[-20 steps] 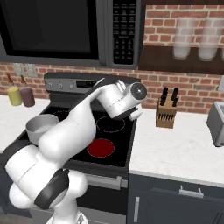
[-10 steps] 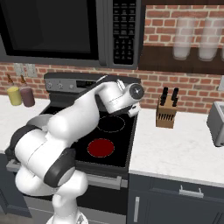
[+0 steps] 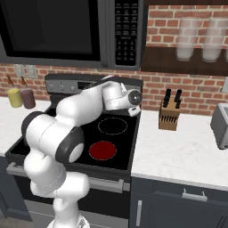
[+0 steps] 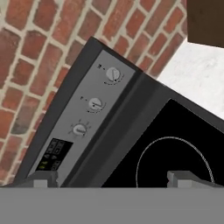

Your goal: Turn off the front right burner of the stove.

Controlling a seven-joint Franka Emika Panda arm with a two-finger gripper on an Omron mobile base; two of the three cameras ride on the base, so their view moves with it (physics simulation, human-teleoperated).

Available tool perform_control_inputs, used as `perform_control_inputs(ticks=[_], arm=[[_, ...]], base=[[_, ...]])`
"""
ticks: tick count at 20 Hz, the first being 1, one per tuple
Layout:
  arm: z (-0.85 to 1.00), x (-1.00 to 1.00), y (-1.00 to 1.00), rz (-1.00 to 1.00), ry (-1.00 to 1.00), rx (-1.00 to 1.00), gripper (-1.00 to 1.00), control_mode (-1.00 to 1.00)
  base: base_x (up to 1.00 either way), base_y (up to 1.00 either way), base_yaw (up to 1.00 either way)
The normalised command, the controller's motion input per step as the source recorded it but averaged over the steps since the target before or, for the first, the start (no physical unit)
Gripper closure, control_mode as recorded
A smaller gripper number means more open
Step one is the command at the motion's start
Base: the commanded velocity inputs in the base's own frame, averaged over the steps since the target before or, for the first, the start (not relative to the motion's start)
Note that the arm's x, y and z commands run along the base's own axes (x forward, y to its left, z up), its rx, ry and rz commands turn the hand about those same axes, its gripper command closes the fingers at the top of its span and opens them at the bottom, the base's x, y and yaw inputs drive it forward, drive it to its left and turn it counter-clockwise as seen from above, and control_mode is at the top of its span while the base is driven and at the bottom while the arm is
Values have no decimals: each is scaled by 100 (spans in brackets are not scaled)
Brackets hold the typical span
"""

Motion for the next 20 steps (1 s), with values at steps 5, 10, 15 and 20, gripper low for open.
perform_control_inputs(ticks=[5, 10, 15, 20], arm=[[-6, 55, -5, 0, 0, 0, -100, -100], [-3, 42, -14, 0, 0, 0, -100, -100], [-4, 35, -26, 0, 0, 0, -100, -100], [-10, 35, -8, 0, 0, 0, -100, -100]], base=[[0, 0, 0], [0, 0, 0], [0, 0, 0], [0, 0, 0]])
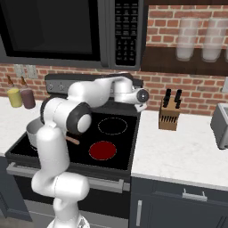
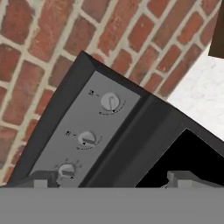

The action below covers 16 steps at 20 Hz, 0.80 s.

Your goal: Turn off the front right burner of the stove.

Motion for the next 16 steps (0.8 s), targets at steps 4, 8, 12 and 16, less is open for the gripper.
perform_control_inputs(ticks=[4, 8, 12, 16], arm=[[-11, 45, 0, 0, 0, 0, -100, -100], [-14, 50, 0, 0, 0, 0, -100, -100], [-15, 46, 0, 0, 0, 0, -100, -100], [-19, 41, 0, 0, -3, 0, -100, -100]], base=[[0, 0, 0], [0, 0, 0], [0, 0, 0], [0, 0, 0]])
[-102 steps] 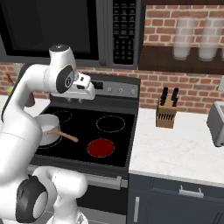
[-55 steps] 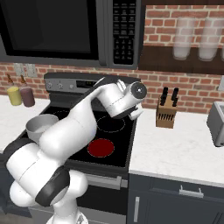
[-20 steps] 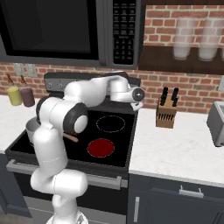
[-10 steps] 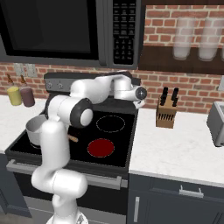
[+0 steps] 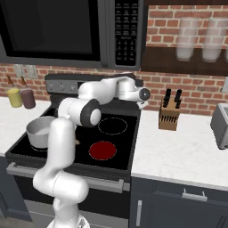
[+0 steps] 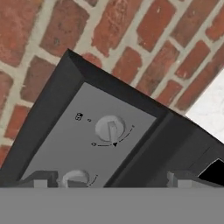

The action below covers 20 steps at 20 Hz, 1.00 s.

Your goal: Turn off the front right burner of the stove.

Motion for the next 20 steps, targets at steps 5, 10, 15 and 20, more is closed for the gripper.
perform_control_inputs(ticks=[5, 10, 15, 20], arm=[[-16, 39, 0, 0, -4, 0, -100, -100], [-8, 38, 0, 0, 0, 0, -100, -100], [-17, 23, -9, 0, 0, 0, -100, -100], [-5, 26, -22, 0, 0, 0, -100, -100]], base=[[0, 0, 0], [0, 0, 0], [0, 0, 0], [0, 0, 0]])
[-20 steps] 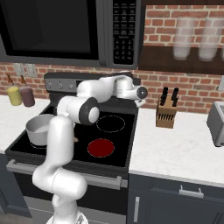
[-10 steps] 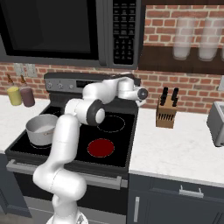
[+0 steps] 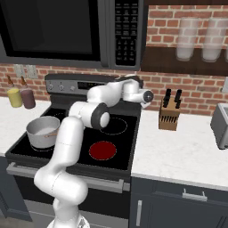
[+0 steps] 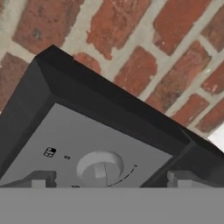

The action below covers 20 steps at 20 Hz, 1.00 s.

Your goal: Turn off the front right burner of the stove.

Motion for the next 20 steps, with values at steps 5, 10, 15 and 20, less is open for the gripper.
perform_control_inputs(ticks=[5, 10, 15, 20], arm=[[-5, 14, -2, 0, 0, 0, -100, -100], [0, 0, 0, 0, 0, 0, -100, -100], [0, 0, 0, 0, 0, 0, 100, -100], [0, 0, 0, 0, 0, 0, 100, -100]], base=[[0, 0, 0], [0, 0, 0], [0, 0, 0], [0, 0, 0]])
